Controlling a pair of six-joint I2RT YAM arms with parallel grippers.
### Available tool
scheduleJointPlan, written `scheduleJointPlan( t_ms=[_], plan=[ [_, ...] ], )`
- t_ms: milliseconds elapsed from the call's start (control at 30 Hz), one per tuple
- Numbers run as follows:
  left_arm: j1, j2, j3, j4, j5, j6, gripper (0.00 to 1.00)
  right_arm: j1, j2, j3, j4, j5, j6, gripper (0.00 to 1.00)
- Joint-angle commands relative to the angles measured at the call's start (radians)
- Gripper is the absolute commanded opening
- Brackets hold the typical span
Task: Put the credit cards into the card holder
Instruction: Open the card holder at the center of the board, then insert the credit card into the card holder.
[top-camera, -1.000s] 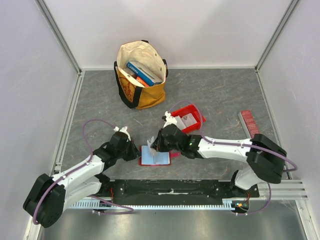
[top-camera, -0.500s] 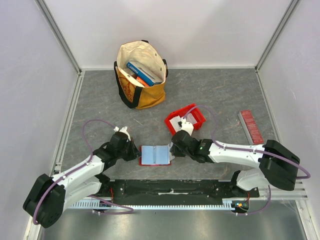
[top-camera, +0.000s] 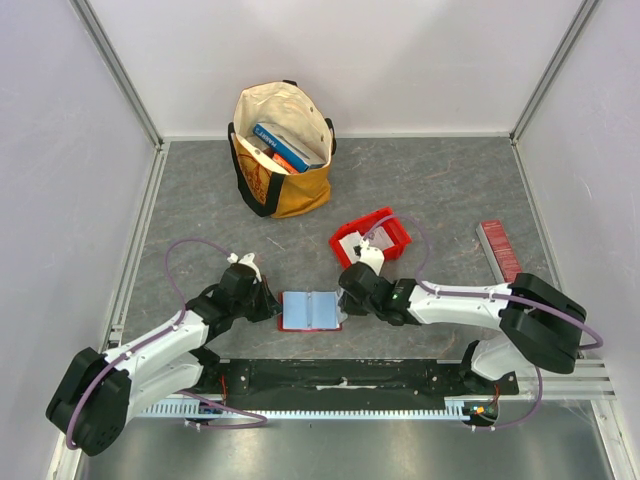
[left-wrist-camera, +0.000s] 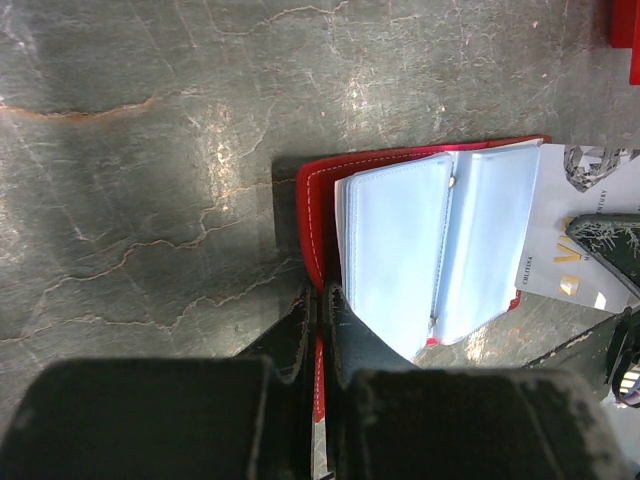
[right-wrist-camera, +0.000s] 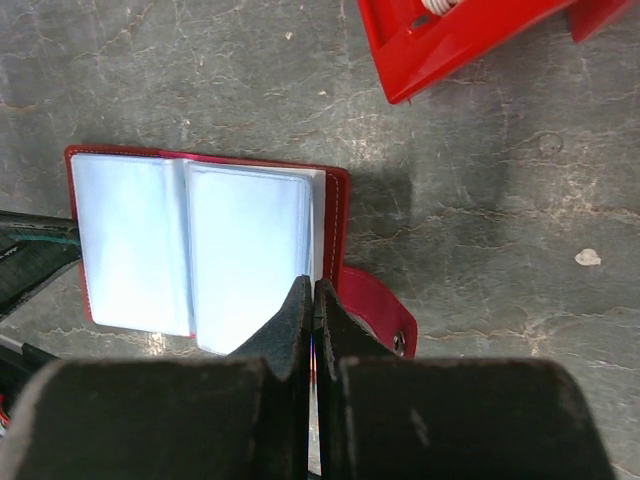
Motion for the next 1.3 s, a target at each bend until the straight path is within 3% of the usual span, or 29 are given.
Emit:
scheduleJointPlan(
  t_ms=[0, 467, 800, 967, 1267],
  plan=[
    [0.001, 0.009, -0.005, -0.003, 0.002, 0.005, 0.02, 0.001, 0.033, -0.015, 0.039, 0.001, 0.033, 0.0],
    [-0.002, 0.023, -0.012, 0.017, 0.012, -0.002, 0.02, 0.004, 0.047, 0.035, 0.181, -0.098, 0.01, 0.0],
    [0.001, 0.037, -0.017, 0.037, 0.015, -0.005, 0.02, 0.027, 0.126, 0.173, 0.321, -0.334, -0.082, 0.0],
    [-0.001, 0.032, -0.021, 0.039, 0.016, -0.006, 0.02, 0.022, 0.079, 0.121, 0.266, -0.209, -0.059, 0.0],
    [-0.002, 0.038, -0.031, 0.054, 0.025, -0.014, 0.02, 0.016, 0.05, -0.047, 0.443, -0.14, 0.051, 0.0]
  ],
)
